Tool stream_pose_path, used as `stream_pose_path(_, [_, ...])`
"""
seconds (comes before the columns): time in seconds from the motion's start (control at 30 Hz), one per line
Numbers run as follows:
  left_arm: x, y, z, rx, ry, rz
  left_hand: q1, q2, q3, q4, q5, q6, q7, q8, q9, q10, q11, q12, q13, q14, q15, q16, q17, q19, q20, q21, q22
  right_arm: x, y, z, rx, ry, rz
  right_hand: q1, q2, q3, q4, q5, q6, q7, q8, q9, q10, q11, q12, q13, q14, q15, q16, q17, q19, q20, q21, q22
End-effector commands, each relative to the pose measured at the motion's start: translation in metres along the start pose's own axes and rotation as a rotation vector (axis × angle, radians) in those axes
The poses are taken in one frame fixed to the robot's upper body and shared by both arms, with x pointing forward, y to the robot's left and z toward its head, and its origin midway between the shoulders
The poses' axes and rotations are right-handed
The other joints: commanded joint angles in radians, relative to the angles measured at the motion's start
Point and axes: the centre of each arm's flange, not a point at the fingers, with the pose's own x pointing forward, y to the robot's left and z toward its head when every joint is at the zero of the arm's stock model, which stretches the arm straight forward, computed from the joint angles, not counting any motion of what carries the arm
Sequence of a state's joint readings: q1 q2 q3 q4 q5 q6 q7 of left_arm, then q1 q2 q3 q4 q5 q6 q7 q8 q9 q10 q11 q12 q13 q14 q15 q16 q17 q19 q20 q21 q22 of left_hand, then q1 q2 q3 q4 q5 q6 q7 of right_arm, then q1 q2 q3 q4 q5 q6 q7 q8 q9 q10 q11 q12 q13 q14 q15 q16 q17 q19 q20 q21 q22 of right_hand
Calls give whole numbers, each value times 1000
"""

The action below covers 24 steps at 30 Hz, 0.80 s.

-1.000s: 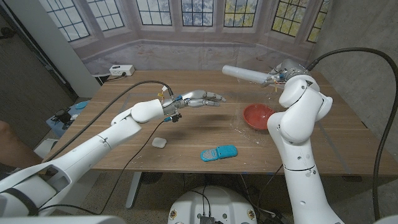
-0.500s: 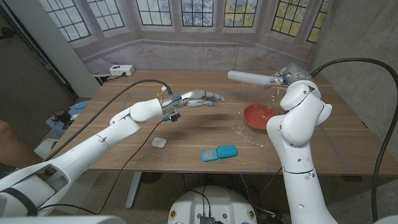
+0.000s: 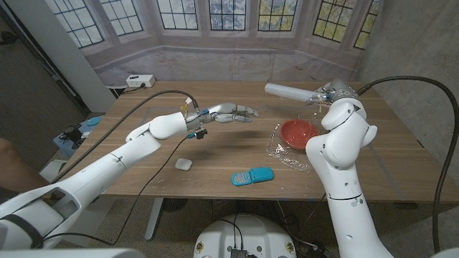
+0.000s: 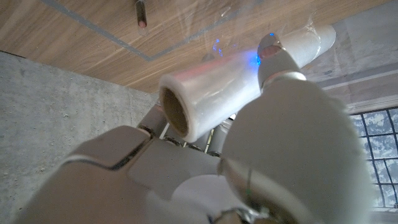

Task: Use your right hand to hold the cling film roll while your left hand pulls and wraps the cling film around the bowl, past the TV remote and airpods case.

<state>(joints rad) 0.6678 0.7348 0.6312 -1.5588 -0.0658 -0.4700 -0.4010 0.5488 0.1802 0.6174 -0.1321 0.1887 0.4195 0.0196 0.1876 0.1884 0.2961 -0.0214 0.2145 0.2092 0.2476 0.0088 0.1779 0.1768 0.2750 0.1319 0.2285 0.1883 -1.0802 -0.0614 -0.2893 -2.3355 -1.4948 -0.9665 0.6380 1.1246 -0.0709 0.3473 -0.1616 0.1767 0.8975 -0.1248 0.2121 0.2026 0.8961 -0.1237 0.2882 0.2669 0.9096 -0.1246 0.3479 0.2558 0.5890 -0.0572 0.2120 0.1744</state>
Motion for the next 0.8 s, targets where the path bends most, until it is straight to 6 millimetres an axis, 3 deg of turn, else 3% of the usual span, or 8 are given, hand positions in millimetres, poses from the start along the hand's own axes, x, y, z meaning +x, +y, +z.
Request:
stream_pose_path(0.03, [2, 2, 0, 16, 9, -18, 6, -5, -2, 0, 6, -2, 2, -2, 2, -1, 2, -3, 1, -2, 1, 1, 0, -4, -3, -1, 3, 6, 6, -16, 60, 28, -19, 23, 94, -4, 1, 7, 42, 10, 7, 6, 6, -1, 5, 2, 13, -92, 5, 0, 9, -4, 3, 2])
stream_pose_path(0.8, [12, -1, 5, 56, 7, -75, 12, -4, -8, -4, 6, 9, -1, 4, 2, 2, -6, -1, -1, -6, -8, 4, -2, -7, -12, -4, 2, 14, 25, -35, 137, 54, -16, 22, 95, -11, 2, 7, 51, 4, 7, 6, 17, -5, 7, 2, 20, -93, 6, -1, 16, -7, 4, 3])
